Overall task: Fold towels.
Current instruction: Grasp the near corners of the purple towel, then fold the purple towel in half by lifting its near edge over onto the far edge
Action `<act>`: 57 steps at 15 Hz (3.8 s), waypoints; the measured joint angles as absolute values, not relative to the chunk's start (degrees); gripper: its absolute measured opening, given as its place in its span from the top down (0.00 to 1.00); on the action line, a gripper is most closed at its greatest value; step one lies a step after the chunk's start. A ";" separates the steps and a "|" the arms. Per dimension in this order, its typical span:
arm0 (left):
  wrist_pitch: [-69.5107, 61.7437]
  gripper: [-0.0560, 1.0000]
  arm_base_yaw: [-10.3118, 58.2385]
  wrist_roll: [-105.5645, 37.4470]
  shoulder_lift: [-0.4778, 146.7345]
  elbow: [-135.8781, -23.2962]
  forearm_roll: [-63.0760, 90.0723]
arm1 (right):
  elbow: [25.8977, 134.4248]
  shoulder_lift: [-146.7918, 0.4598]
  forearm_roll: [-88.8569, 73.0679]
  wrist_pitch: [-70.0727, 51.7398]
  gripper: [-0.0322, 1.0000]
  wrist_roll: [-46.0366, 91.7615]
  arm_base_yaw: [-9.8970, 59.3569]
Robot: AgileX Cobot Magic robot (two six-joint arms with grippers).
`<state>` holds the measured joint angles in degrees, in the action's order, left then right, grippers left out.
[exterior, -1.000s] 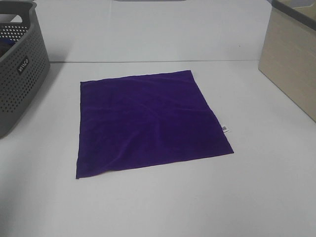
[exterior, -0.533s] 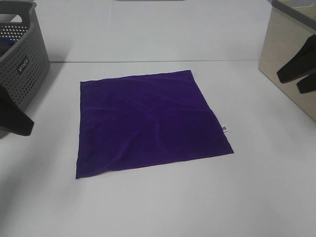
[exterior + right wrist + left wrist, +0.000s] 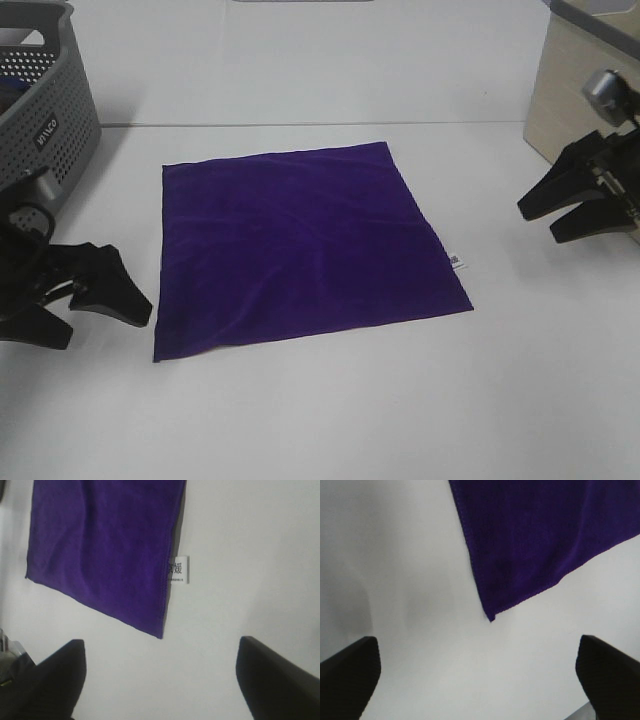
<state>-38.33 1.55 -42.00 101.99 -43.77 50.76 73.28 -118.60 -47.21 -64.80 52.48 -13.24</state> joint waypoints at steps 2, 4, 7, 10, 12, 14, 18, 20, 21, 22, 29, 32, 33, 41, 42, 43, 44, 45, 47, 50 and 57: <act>-36.04 0.01 2.52 -44.75 103.82 -43.77 53.80 | 73.45 -120.84 -45.26 -62.11 0.19 50.25 -10.54; -34.15 0.01 2.64 -46.41 105.77 -43.77 55.52 | 74.03 -123.19 -43.20 -60.39 0.19 48.36 -8.94; -34.03 0.01 2.64 -47.96 106.91 -43.89 57.12 | 74.14 -124.16 -42.80 -59.53 0.17 47.04 -8.59; -34.09 0.01 2.64 -49.22 107.72 -44.29 58.96 | 74.37 -124.10 -40.68 -55.18 0.13 44.29 -2.92; -34.09 0.01 2.64 -49.33 107.72 -44.29 59.01 | 74.60 -124.05 -41.14 -53.46 0.13 44.00 -1.89; -34.09 0.01 2.64 -49.33 107.77 -44.29 59.19 | 74.60 -124.05 -41.88 -52.48 0.13 43.83 -1.78; -33.98 0.01 2.64 -49.33 107.83 -44.29 59.42 | 74.60 -124.05 -41.94 -52.08 0.13 43.77 -1.78; -33.98 0.01 2.64 -49.33 108.40 -44.35 59.53 | 74.66 -124.05 -41.94 -52.08 0.13 43.77 -1.78; -34.32 0.01 2.64 -49.33 108.92 -44.46 59.76 | 74.66 -124.05 -41.94 -52.08 0.13 43.77 -1.78; -34.66 0.01 2.64 -49.33 109.49 -44.75 60.33 | 74.66 -124.05 -41.94 -52.02 0.13 43.77 -1.78; -35.98 0.07 11.40 -44.40 116.25 -54.49 61.36 | 75.69 -127.71 -48.36 -51.57 0.19 43.54 3.84; -37.07 0.10 14.32 -42.00 118.83 -58.90 60.10 | 77.29 -129.89 -49.85 -52.60 0.23 42.63 9.05; -37.41 0.10 15.18 -41.42 119.58 -60.33 58.96 | 78.44 -130.69 -49.85 -53.17 0.26 41.60 10.66; -36.90 0.85 15.70 -40.51 123.87 -63.48 57.87 | 80.79 -132.01 -42.40 -51.51 0.86 35.58 13.52; -36.90 0.93 15.70 -40.51 123.93 -63.43 57.87 | 80.79 -132.01 -42.40 -51.80 0.94 35.24 13.46; -36.78 0.94 15.70 -40.45 123.93 -63.43 57.87 | 80.79 -132.01 -42.40 -52.02 0.94 35.24 13.46; -36.78 0.94 15.70 -40.45 123.93 -63.37 57.87 | 80.79 -131.95 -42.46 -52.54 0.94 35.24 13.46; -37.01 0.94 15.70 -40.45 123.82 -63.37 57.58 | 80.79 -131.49 -42.46 -53.23 0.94 35.24 13.46; -37.64 0.95 15.93 -40.11 121.07 -62.74 51.39 | 79.87 -129.03 -38.96 -53.46 0.94 35.24 13.64; -36.78 0.95 16.27 -37.13 116.43 -61.88 45.44 | 79.53 -123.01 -37.47 -53.40 0.94 34.66 14.09; -29.68 0.95 12.72 -32.54 107.60 -65.66 41.71 | 98.38 -124.05 -37.30 -55.58 0.94 30.19 14.38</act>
